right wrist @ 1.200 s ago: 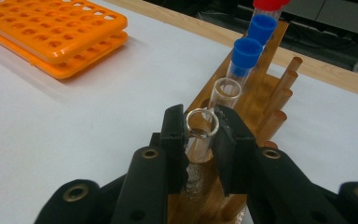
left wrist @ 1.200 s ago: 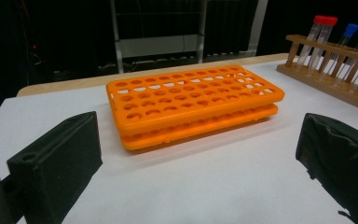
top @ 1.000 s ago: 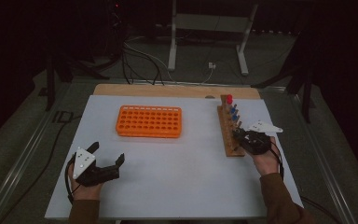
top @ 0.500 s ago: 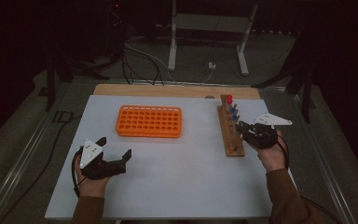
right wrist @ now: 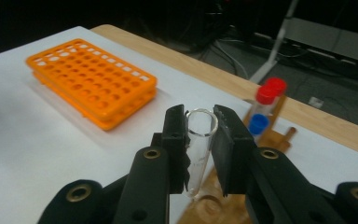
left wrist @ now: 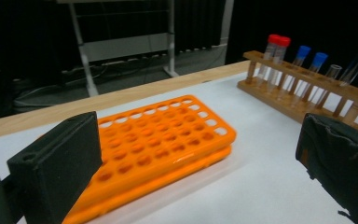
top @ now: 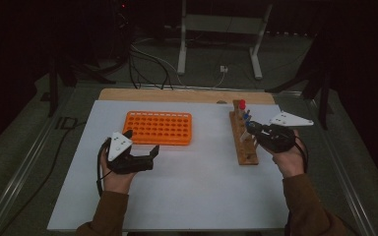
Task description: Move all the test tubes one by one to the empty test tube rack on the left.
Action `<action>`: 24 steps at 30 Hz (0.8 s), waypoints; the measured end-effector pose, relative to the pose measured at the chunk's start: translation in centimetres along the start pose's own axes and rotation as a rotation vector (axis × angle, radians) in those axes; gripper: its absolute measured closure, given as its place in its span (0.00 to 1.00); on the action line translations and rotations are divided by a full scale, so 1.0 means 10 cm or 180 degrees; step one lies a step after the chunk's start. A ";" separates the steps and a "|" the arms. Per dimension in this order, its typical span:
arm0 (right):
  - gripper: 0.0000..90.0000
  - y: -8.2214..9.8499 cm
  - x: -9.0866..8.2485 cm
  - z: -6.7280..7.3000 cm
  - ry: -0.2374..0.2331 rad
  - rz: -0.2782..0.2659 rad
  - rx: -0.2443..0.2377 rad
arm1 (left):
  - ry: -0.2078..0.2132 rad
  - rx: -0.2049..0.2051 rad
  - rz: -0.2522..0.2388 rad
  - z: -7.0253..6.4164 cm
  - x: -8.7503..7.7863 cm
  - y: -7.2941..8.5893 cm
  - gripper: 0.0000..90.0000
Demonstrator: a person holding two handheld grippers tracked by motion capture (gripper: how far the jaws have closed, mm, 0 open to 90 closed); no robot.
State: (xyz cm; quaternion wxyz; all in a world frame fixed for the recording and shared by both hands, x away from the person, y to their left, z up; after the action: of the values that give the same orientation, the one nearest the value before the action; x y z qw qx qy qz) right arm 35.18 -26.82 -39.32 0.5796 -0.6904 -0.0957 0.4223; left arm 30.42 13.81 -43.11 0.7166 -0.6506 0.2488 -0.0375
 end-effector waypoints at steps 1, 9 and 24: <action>0.85 0.00 0.00 0.00 0.0000 0.0000 0.0000 | 0.0023 0.0006 0.0005 -0.03 0.04 -0.01 0.01; 0.85 -0.03 0.15 0.16 -0.0200 0.0030 0.0005 | 0.0169 0.0126 0.0053 -0.29 0.32 -0.09 0.01; 0.85 -0.08 0.35 0.42 -0.0456 0.0088 -0.0025 | 0.0520 0.0194 0.0093 -0.77 0.70 -0.17 0.09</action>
State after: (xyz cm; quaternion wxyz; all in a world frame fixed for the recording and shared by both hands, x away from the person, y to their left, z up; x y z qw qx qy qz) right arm 34.76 -21.34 -40.15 0.5627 -0.6619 -0.1291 0.4782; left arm 33.92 3.86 -43.85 0.7138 -0.6195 0.3146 -0.0875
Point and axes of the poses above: each handheld gripper's, and its own axes: x roughly forward along the jaws, y roughly out of its underside, z roughly to its left, the point moved 2 cm from there along x, roughly forward along the jaws, and after that the axes turned 8 degrees about -y, right-handed, at the moved point
